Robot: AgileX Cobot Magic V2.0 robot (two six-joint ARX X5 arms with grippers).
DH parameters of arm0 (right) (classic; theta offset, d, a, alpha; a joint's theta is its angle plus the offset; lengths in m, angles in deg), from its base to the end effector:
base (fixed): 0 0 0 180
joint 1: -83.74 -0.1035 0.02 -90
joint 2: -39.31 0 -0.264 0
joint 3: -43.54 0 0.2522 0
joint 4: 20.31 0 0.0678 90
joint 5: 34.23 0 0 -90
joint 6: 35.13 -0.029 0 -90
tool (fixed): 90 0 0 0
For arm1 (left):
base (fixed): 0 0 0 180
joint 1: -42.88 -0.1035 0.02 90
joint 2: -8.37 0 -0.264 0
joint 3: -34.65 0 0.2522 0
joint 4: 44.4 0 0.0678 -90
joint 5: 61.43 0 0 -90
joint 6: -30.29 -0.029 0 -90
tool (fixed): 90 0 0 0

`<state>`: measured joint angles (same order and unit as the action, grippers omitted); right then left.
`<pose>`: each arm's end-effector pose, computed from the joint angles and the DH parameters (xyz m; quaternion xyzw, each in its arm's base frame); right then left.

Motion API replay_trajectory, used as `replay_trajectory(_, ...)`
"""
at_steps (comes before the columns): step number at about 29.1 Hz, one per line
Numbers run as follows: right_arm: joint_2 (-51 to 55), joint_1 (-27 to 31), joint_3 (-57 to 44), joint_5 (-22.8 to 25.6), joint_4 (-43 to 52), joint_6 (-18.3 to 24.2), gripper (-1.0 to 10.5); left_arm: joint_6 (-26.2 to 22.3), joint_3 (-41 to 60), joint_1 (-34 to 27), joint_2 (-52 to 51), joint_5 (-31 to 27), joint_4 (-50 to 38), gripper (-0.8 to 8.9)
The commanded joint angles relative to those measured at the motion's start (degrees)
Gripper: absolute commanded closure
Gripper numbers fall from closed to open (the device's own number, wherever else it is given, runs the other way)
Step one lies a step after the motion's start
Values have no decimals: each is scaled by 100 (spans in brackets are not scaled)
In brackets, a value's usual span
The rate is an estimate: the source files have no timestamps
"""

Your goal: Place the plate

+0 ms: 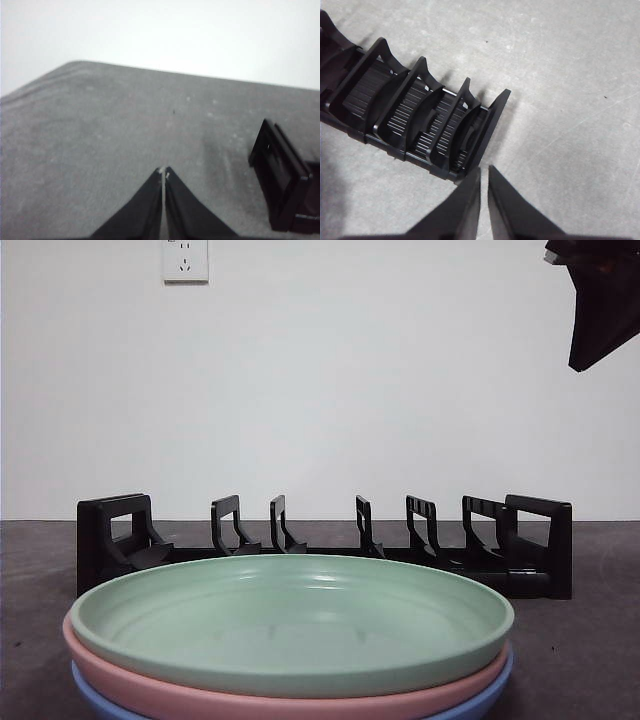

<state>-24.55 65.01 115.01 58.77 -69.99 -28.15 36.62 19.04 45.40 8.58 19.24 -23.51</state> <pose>0.2140 0.0710 0.3091 -0.1238 0.3441 0.1489 0.9187 0.0952 0.0005 0.1622 -0.0501 0.0443 0.0619 0.9958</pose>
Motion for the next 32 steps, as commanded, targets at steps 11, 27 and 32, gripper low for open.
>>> replay_trajectory(11, 96, -125, 57, 33, 39, -90, 924, -76, 114, -11, 2, -31, -76, 806)
replay_trajectory(27, 3842, 1154, -3932, 223, 3307, 61, 924, -76, 114, -11, 4, -31, -76, 806)
replay_trajectory(32, 5362, 1539, -5132, 573, 3292, -299, 924, -76, 114, -11, 4, -31, -79, 806)
